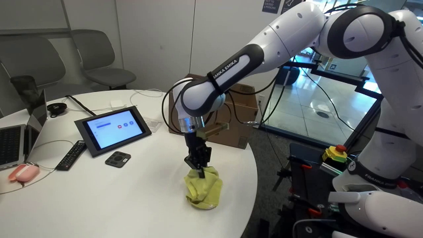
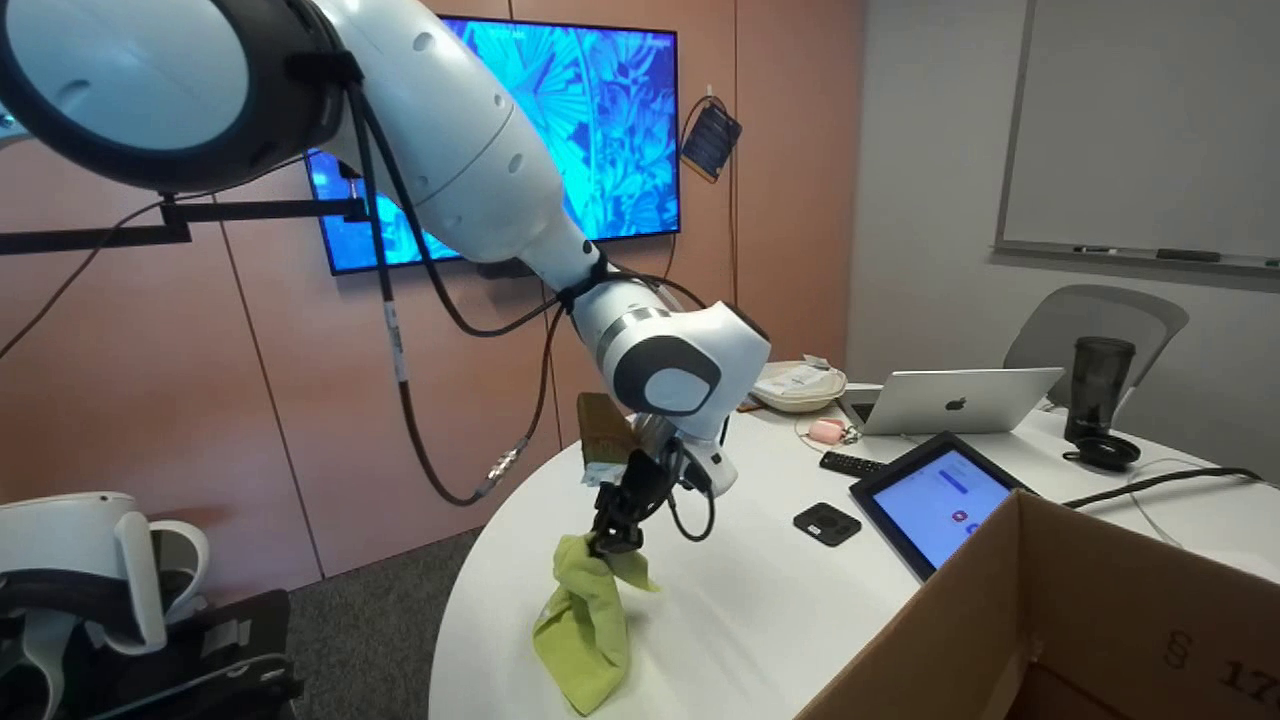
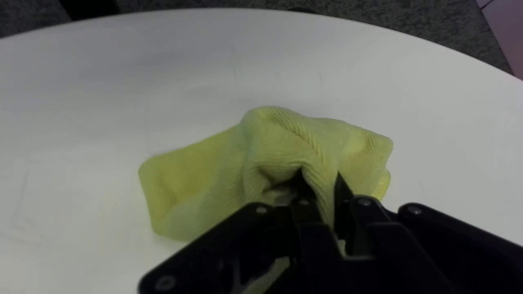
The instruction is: Put the marker on the towel, fold the towel, and then put the folded towel in the box
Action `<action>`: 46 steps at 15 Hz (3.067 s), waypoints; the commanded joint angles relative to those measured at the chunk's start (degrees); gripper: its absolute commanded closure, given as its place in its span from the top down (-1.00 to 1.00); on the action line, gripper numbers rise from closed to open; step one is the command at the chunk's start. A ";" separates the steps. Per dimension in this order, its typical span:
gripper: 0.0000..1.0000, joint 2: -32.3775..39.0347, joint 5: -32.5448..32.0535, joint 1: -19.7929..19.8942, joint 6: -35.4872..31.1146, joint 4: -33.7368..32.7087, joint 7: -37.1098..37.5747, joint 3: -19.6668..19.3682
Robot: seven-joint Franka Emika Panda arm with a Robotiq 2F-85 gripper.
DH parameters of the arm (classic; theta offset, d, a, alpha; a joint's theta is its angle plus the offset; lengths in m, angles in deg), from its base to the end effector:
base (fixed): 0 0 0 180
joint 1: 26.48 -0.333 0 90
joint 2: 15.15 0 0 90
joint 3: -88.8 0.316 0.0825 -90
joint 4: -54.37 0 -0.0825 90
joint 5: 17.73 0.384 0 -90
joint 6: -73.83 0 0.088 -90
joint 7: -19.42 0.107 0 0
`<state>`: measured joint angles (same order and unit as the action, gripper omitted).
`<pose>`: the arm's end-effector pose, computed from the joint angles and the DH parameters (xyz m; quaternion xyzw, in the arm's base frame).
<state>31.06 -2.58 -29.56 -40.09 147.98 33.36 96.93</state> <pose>0.6181 0.1330 0.1246 -0.9559 0.1111 0.2495 0.1080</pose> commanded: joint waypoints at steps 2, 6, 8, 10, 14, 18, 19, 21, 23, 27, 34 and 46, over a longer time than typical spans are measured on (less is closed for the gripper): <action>-0.70 -6.44 3.25 -3.60 -8.78 16.92 5.23 -1.41; -0.71 -4.85 2.67 -6.19 -15.40 22.01 8.37 -2.77; -0.70 -3.64 1.92 -7.05 -18.46 22.86 8.86 -3.39; -0.71 -3.26 1.33 -7.98 -20.59 23.26 9.73 -4.24; -0.17 -3.32 0.57 -9.00 -23.20 23.73 10.23 -5.14; 0.27 -4.05 0.85 -8.97 -24.92 24.39 9.70 -4.82; 0.44 -4.52 1.07 -8.78 -25.12 24.71 9.33 -4.56; 0.74 -5.17 0.95 -9.09 -26.14 25.21 9.37 -4.52; 0.98 -5.76 0.76 -9.53 -27.10 25.54 9.76 -4.63; 1.00 -7.05 -0.57 -11.06 -28.25 26.16 9.96 -4.81; 1.00 -5.50 -8.43 -11.44 -25.90 25.13 3.85 -5.19; 1.00 -3.25 -17.14 -8.29 -39.12 25.93 -7.56 -5.15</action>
<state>29.00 -19.45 -39.79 -75.74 172.76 29.20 90.20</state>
